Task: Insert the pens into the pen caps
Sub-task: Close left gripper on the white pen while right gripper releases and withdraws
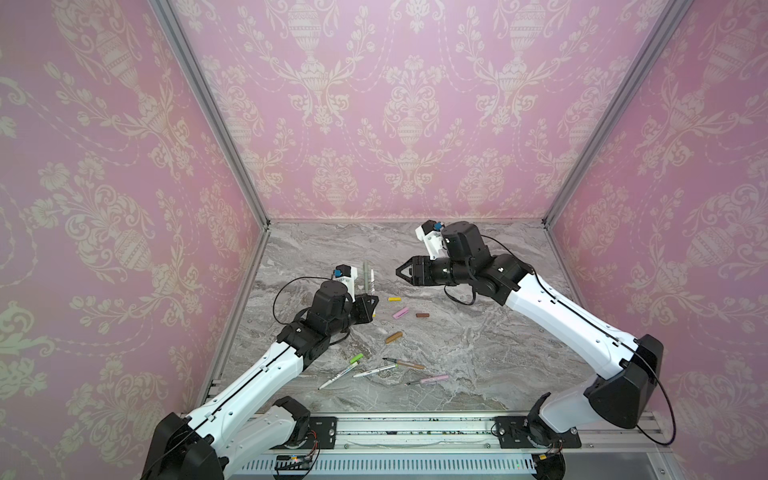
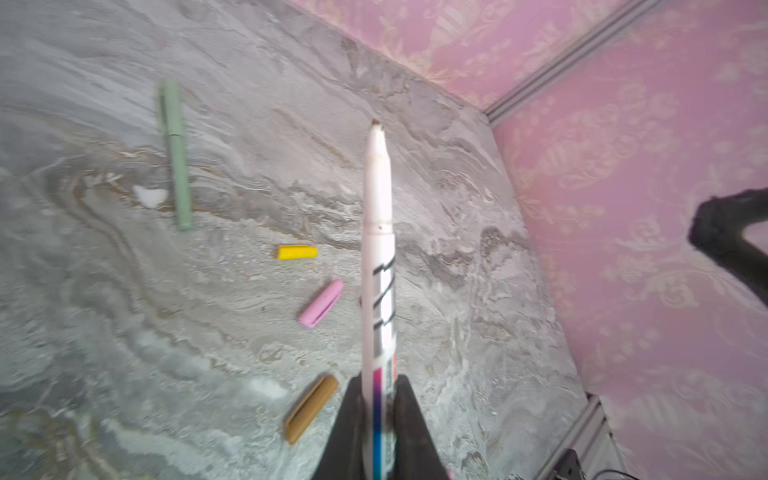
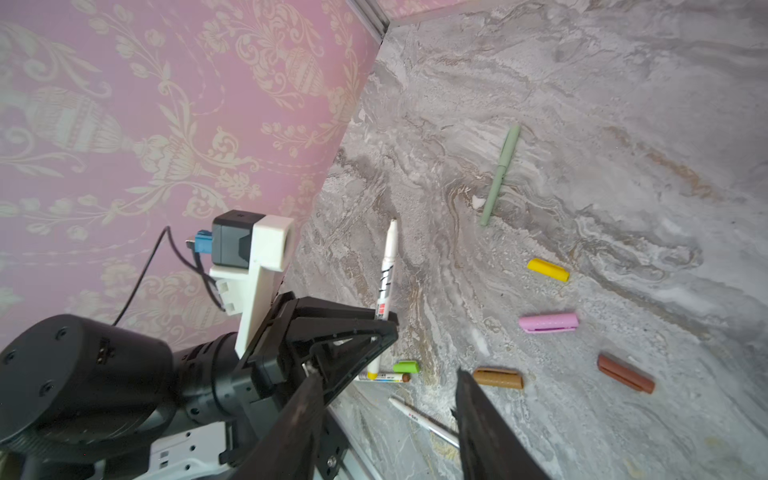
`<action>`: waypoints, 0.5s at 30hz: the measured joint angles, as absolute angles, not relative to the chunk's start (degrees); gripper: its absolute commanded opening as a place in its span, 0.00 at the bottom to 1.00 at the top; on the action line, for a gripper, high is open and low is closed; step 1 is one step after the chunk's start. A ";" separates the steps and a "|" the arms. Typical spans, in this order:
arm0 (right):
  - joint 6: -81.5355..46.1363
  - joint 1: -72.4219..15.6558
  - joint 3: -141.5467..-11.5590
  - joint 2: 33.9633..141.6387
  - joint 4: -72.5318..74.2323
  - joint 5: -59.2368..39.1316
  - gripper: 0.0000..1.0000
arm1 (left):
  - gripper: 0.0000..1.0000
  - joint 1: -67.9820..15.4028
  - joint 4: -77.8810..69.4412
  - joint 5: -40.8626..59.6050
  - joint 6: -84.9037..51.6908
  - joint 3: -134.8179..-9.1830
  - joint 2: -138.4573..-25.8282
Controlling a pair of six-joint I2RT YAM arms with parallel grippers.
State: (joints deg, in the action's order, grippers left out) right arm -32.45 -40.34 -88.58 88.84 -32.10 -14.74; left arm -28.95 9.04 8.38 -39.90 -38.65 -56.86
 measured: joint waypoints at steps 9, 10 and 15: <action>-37.01 -41.01 -101.56 110.00 -42.98 -9.06 0.59 | 0.00 -27.05 13.43 -0.62 -40.01 -35.66 -51.03; -38.26 -41.01 -102.00 111.61 -43.03 -8.80 0.59 | 0.00 -27.00 13.41 -0.91 -40.07 -35.29 -50.87; -45.43 -41.01 -103.77 118.65 -42.52 -8.36 0.57 | 0.00 -26.57 13.41 -1.93 -40.56 -33.28 -50.33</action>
